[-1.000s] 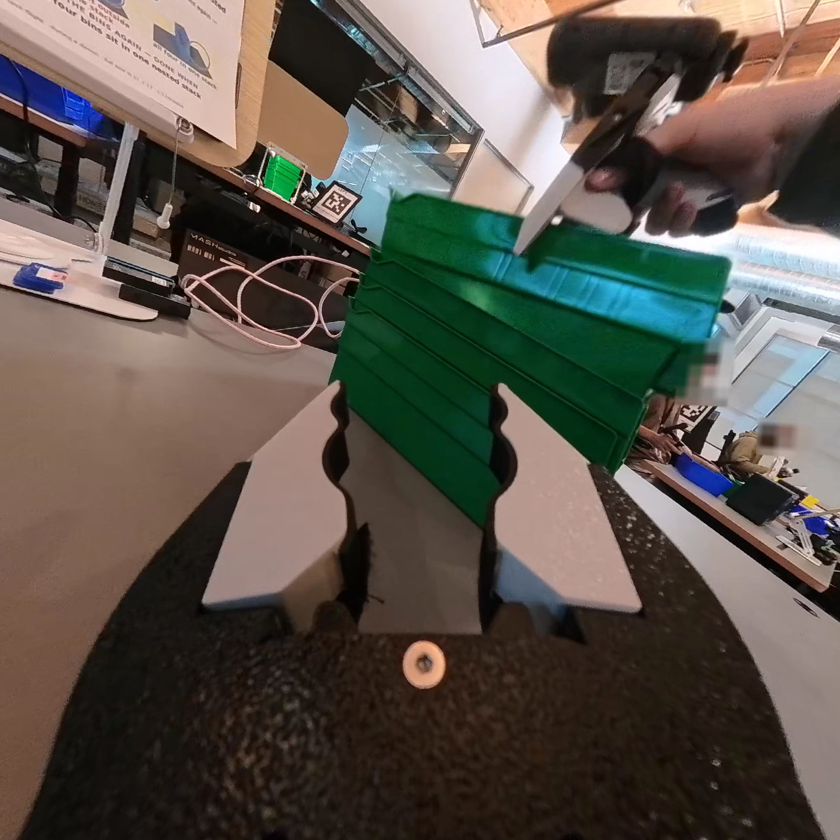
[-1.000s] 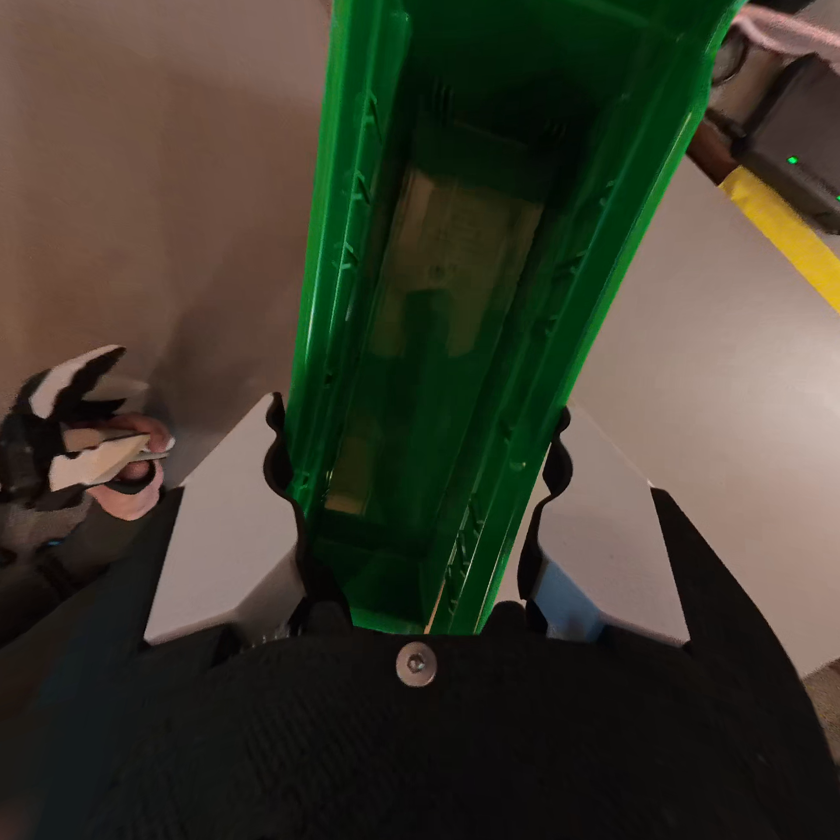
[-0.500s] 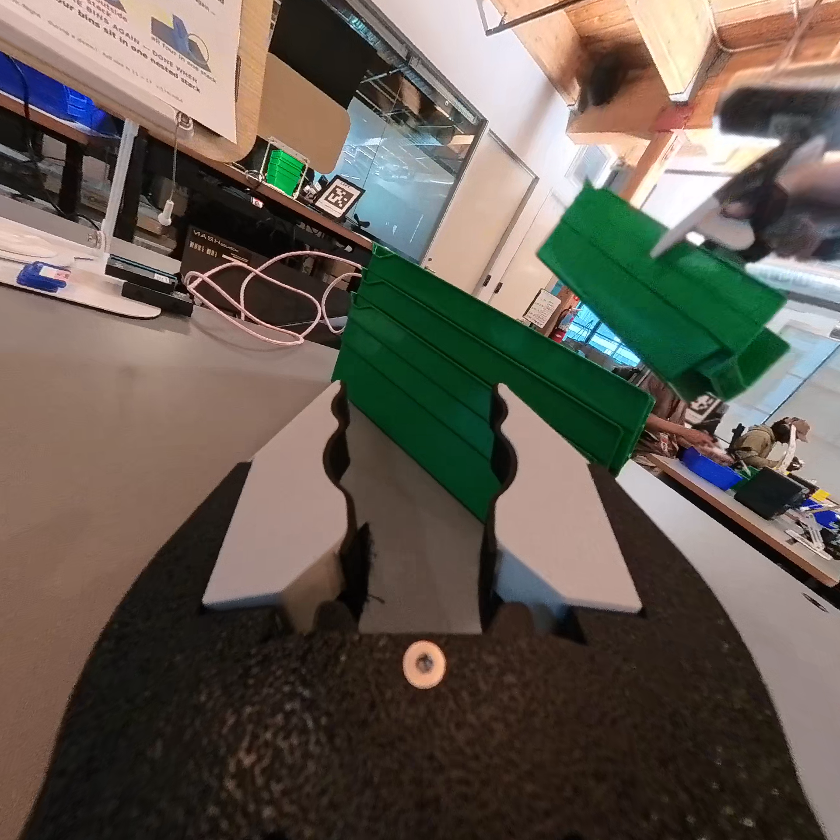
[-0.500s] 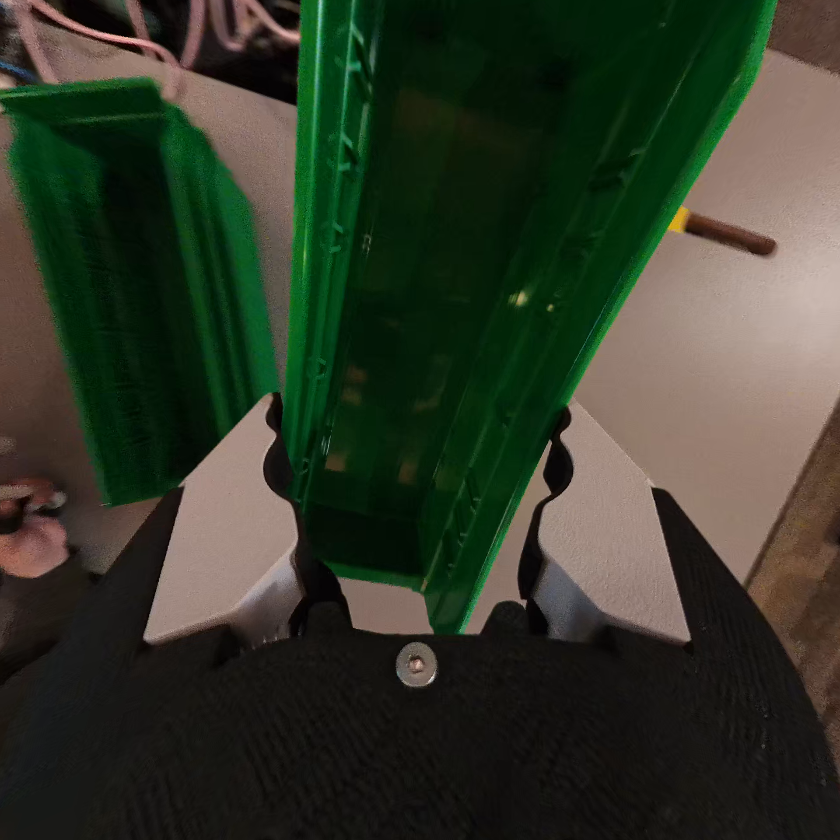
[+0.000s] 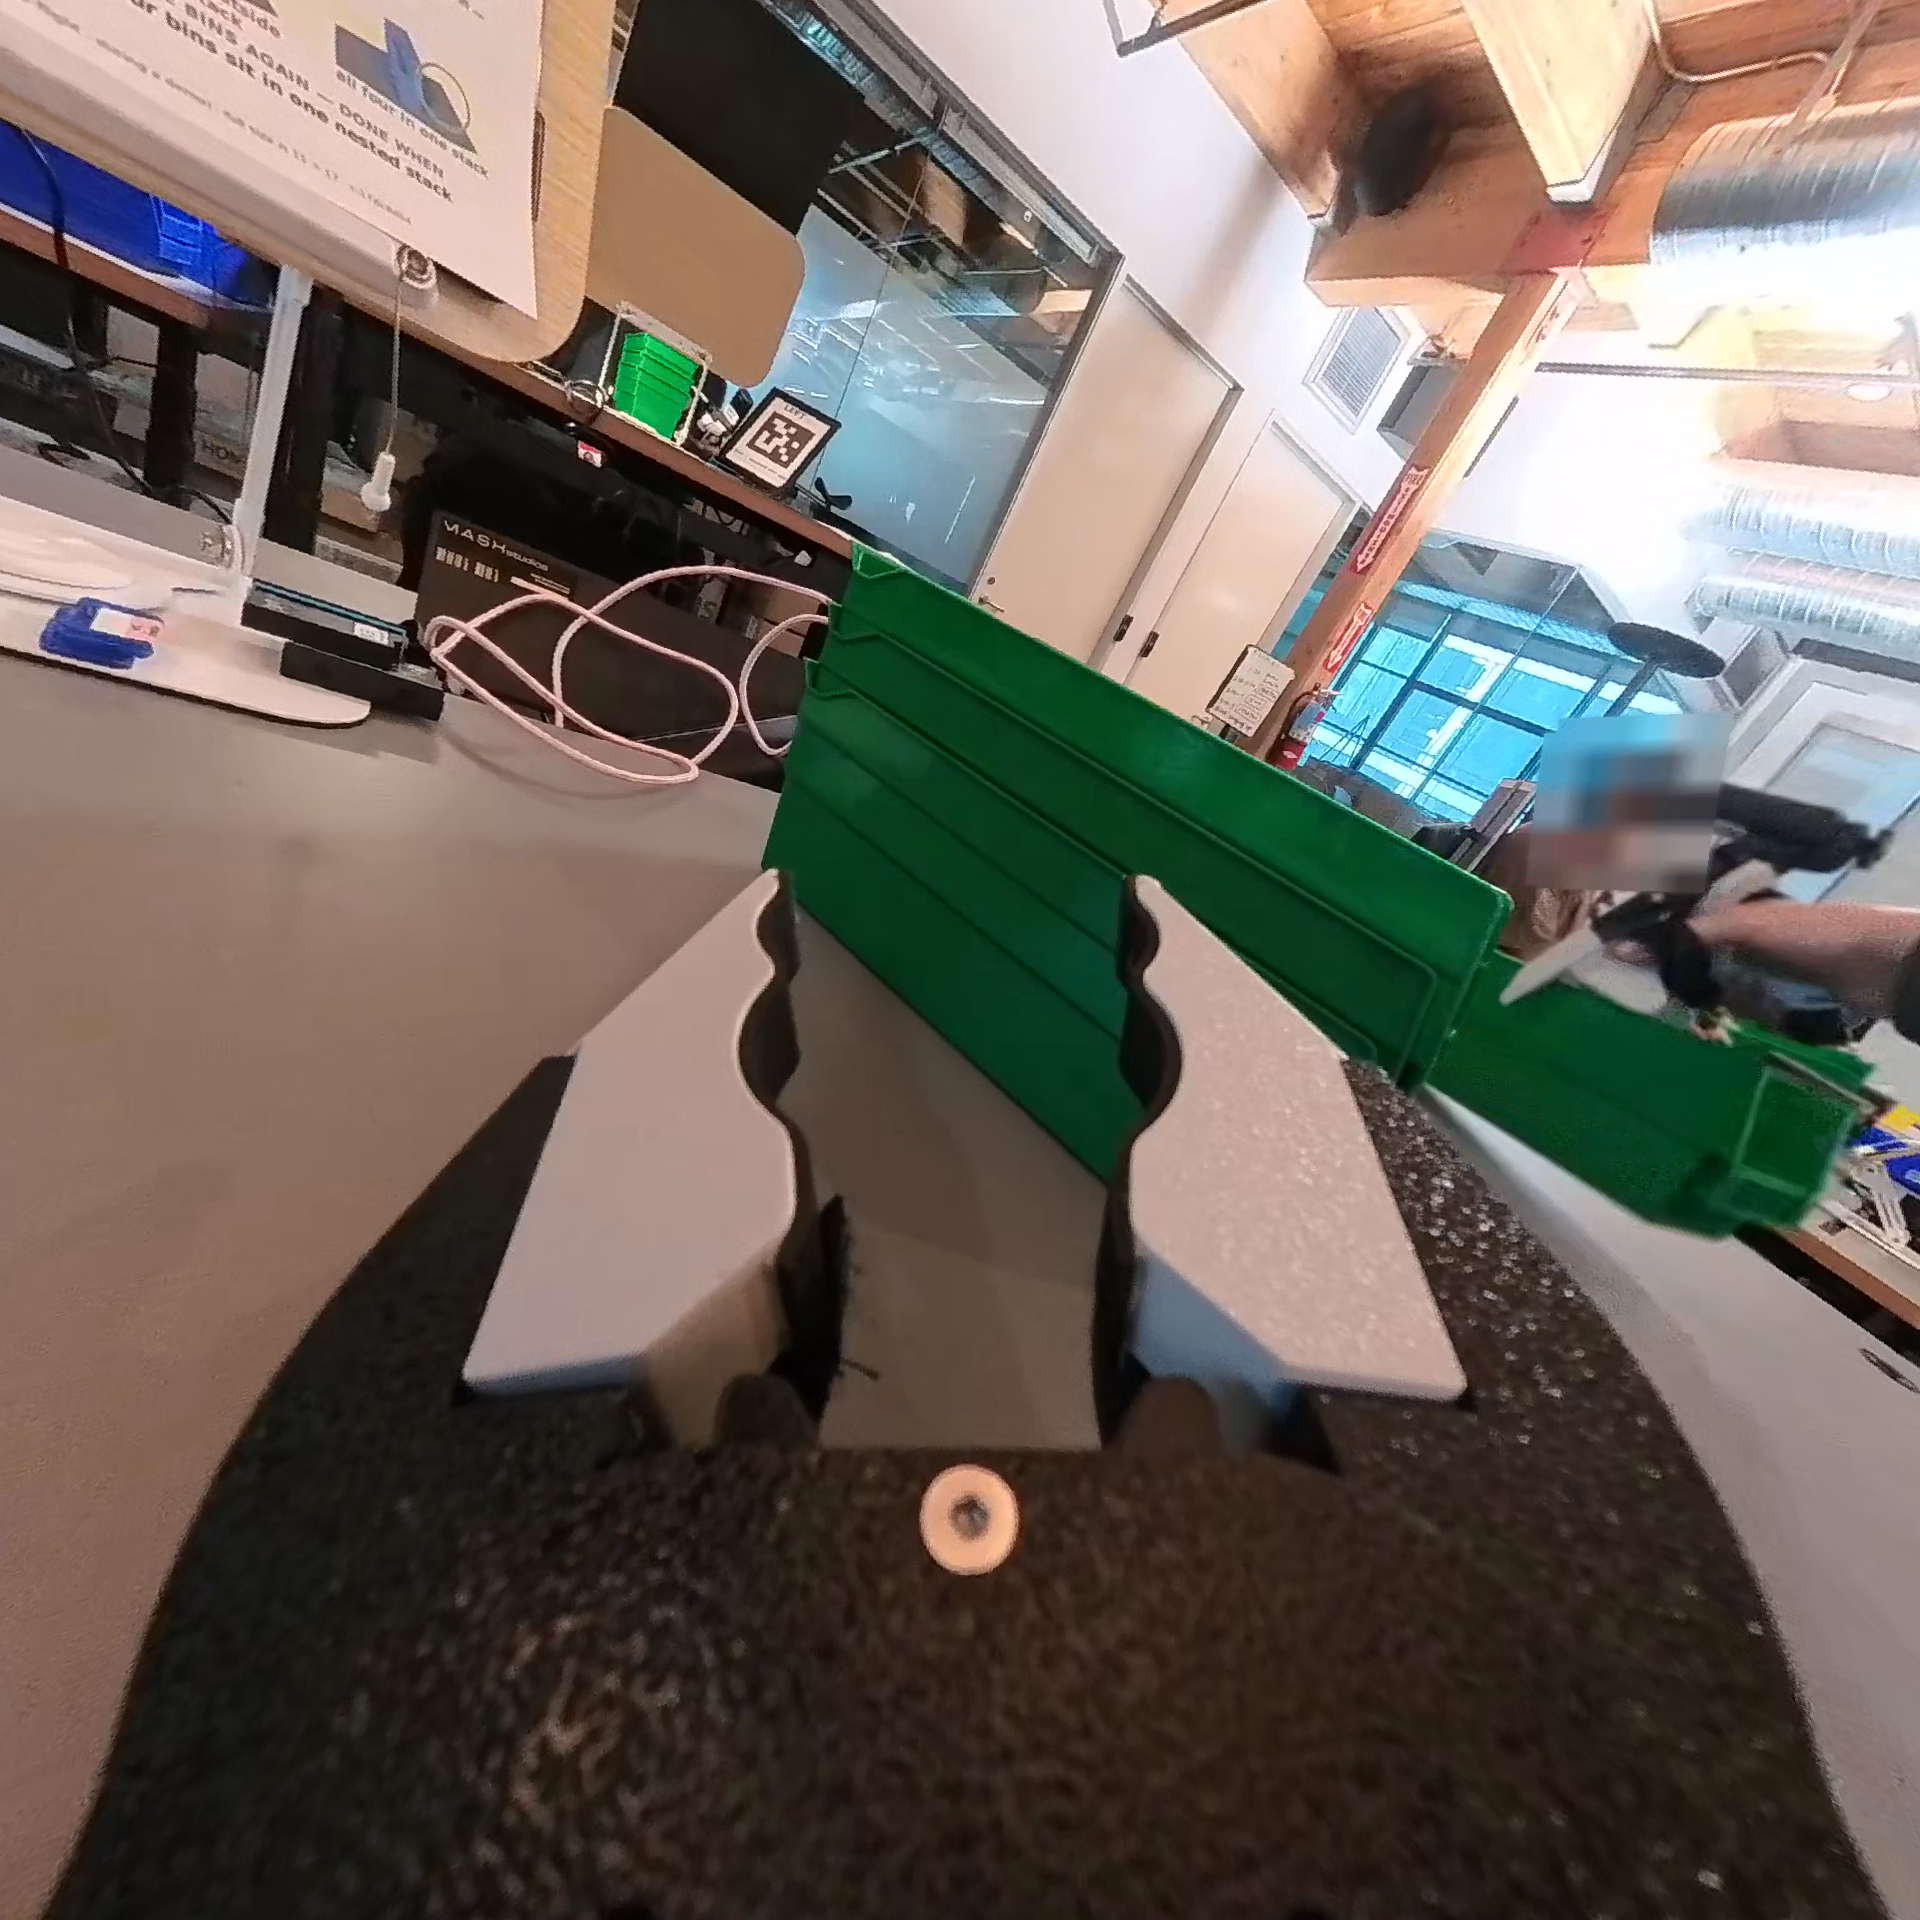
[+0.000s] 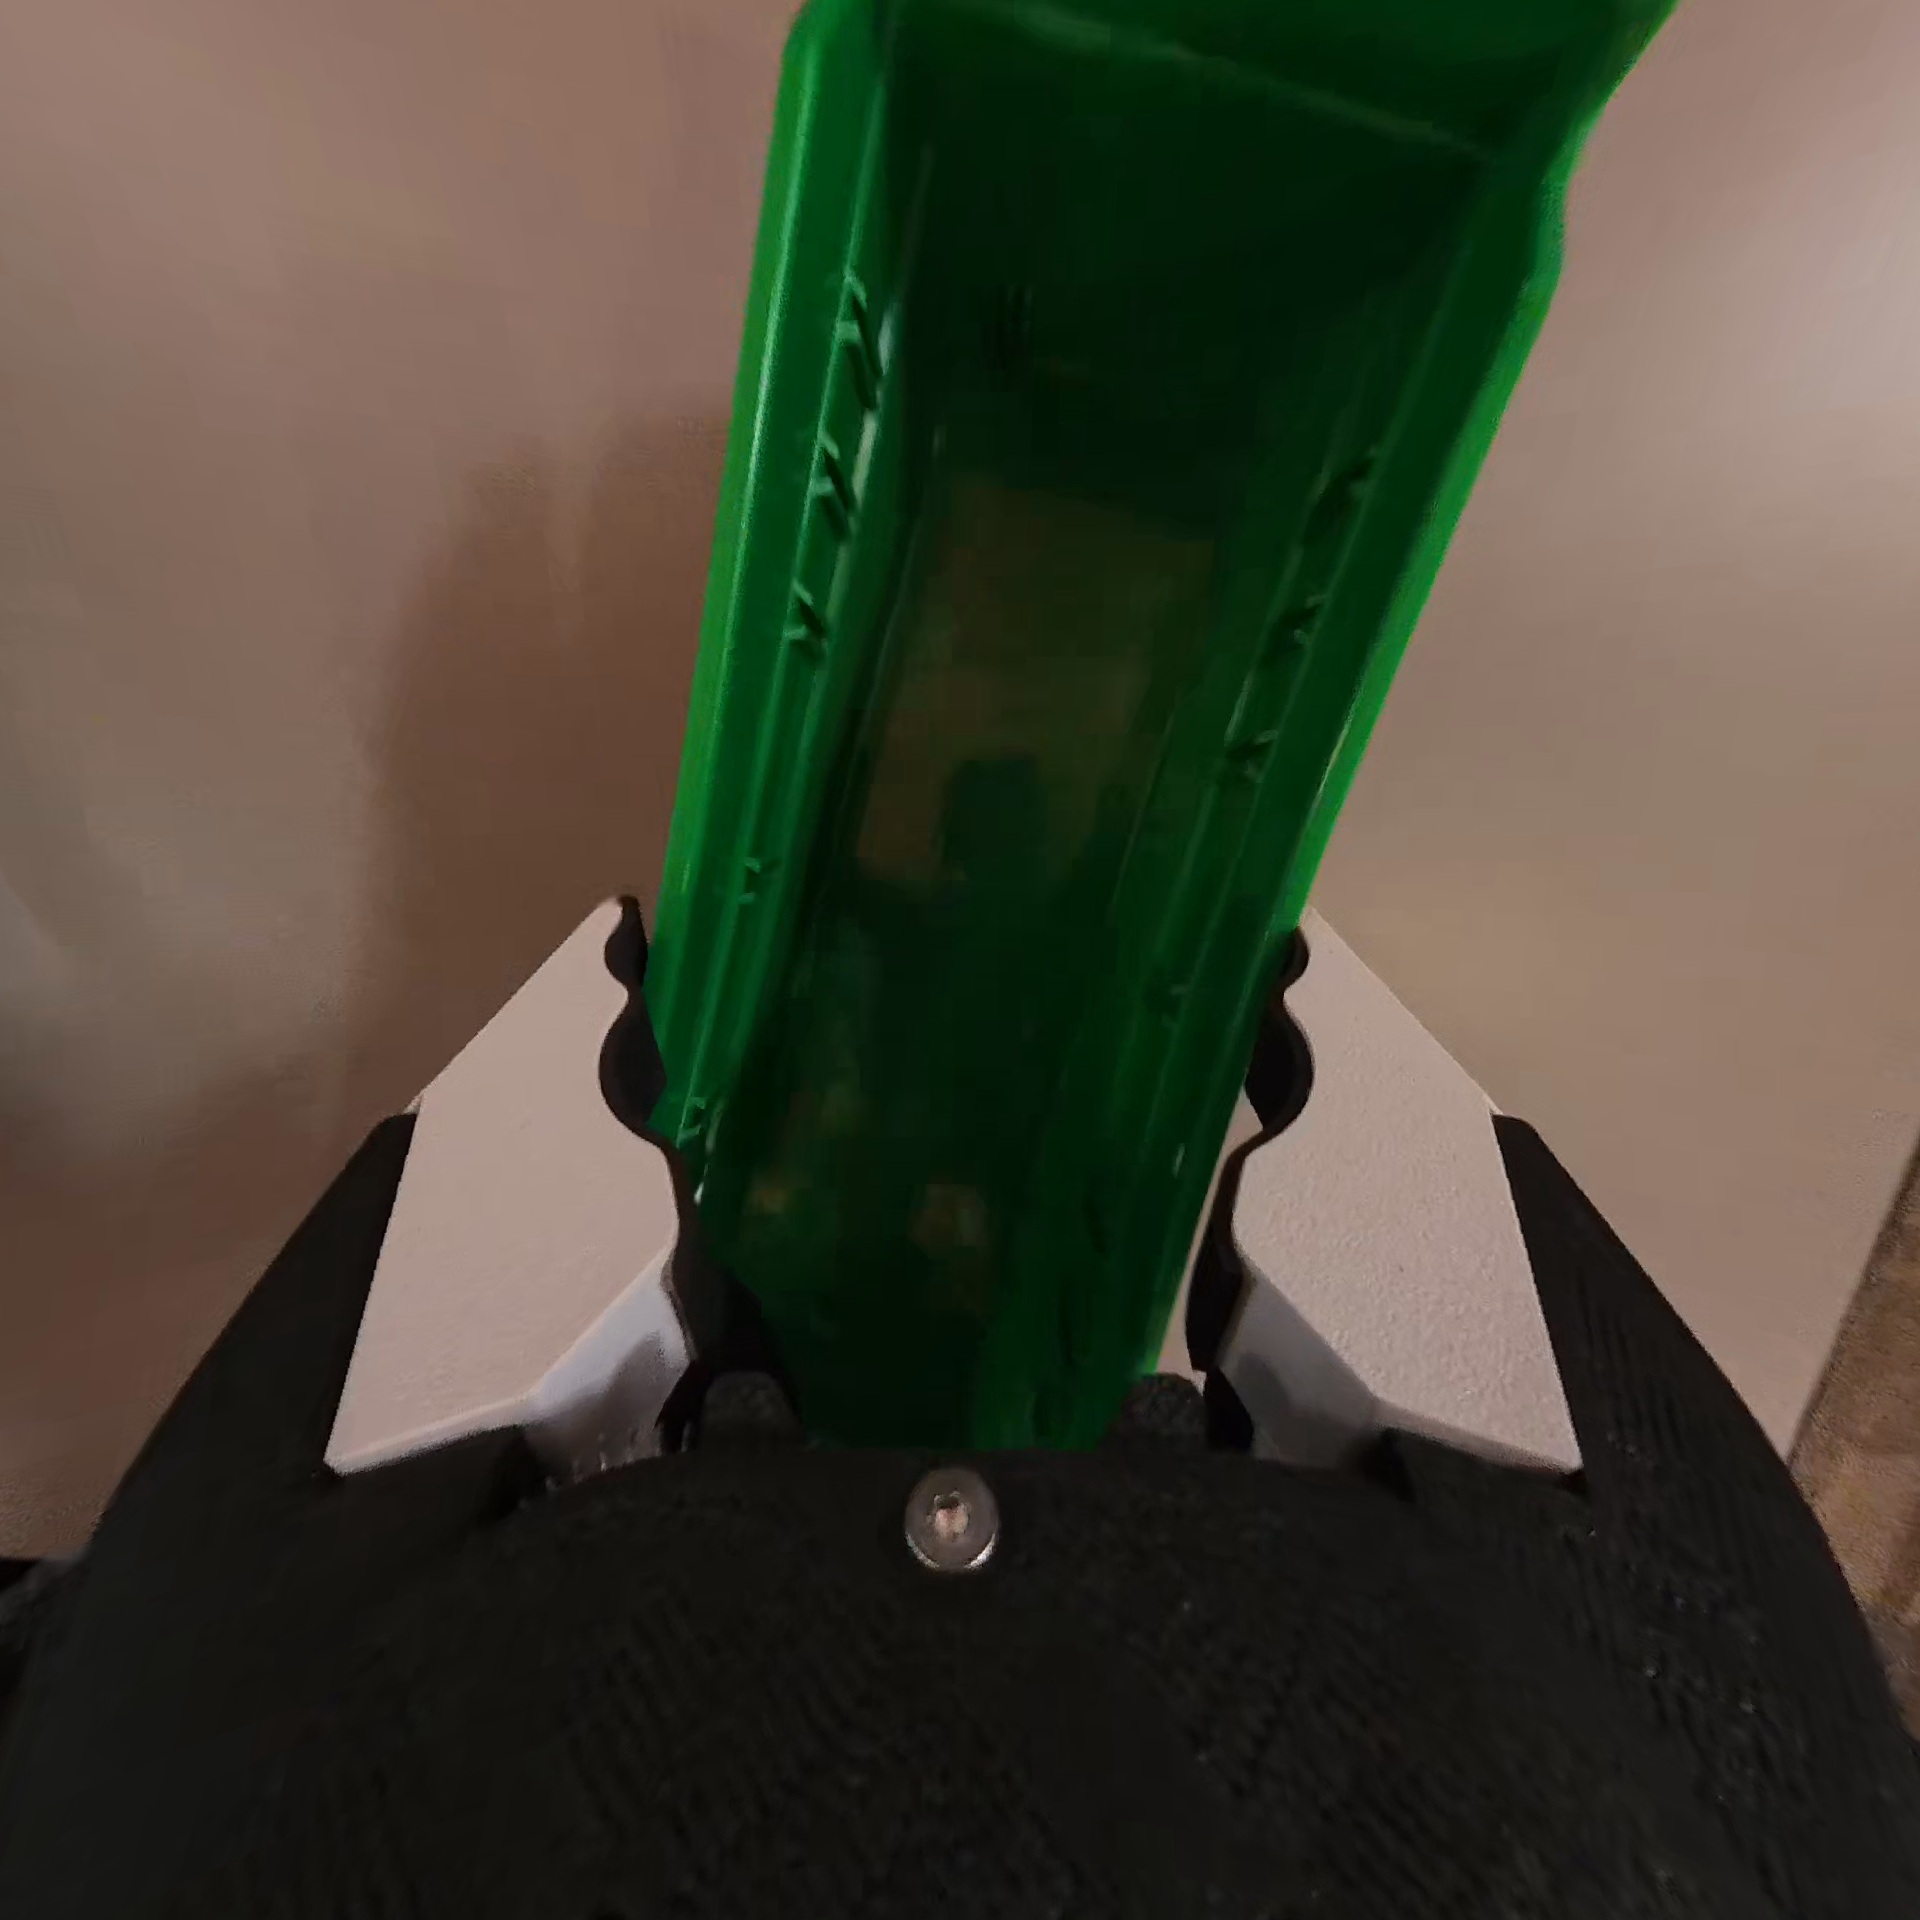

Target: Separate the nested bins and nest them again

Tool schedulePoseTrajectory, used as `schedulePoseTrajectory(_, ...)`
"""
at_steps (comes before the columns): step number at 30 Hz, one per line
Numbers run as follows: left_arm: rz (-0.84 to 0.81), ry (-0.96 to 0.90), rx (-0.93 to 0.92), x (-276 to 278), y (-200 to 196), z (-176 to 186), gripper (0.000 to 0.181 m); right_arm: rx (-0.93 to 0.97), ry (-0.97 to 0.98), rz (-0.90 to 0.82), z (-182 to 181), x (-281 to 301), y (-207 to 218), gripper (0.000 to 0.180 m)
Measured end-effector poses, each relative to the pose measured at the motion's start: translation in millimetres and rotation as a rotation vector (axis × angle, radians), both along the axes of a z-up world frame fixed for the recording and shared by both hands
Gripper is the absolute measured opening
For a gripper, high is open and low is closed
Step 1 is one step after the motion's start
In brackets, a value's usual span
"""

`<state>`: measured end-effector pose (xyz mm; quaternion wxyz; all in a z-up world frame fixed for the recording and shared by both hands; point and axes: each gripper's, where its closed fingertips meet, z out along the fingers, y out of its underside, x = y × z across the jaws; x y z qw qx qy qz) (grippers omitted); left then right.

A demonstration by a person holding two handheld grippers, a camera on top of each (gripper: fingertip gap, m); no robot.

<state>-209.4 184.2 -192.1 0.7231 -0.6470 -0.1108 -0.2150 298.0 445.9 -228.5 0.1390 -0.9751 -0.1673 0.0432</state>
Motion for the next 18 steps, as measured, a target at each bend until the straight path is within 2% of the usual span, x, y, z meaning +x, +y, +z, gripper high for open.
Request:
schedulePoseTrajectory(2,0.003,0.007,-0.003,-0.1,-0.1,-0.6,0.06,-0.002,0.003,0.002,-15.7,8.8,-0.6,0.123)
schedulePoseTrajectory(3,0.004,0.007,-0.003,-0.4,-0.2,-0.6,0.06,0.019,0.018,0.0,-16.2,9.2,2.2,0.122)
schedulePoseTrajectory(6,0.003,-0.001,-0.001,-1.4,-0.3,-0.4,0.06,0.013,0.011,-0.01,-16.0,9.2,1.7,0.138)
schedulePoseTrajectory(7,0.002,-0.003,-0.001,-1.3,-0.2,-0.4,0.06,0.05,-0.01,-0.028,-9.9,9.6,7.7,0.148)
schedulePoseTrajectory(9,0.0,-0.002,-0.002,-0.8,-0.1,-0.4,0.06,0.194,-0.01,-0.057,19.1,-0.5,27.8,0.15)
schedulePoseTrajectory(11,-0.002,-0.001,-0.001,0.1,0.3,-0.2,0.06,0.316,0.1,-0.037,57.6,-40.1,39.6,0.149)
schedulePoseTrajectory(13,-0.004,0.0,-0.003,0.8,0.6,-0.4,0.06,0.354,0.227,0.056,88.6,-100.7,33.0,0.144)
schedulePoseTrajectory(18,-0.006,-0.004,0.0,0.7,0.0,-0.2,0.06,0.221,0.404,0.43,113.3,-272.6,-45.0,0.144)
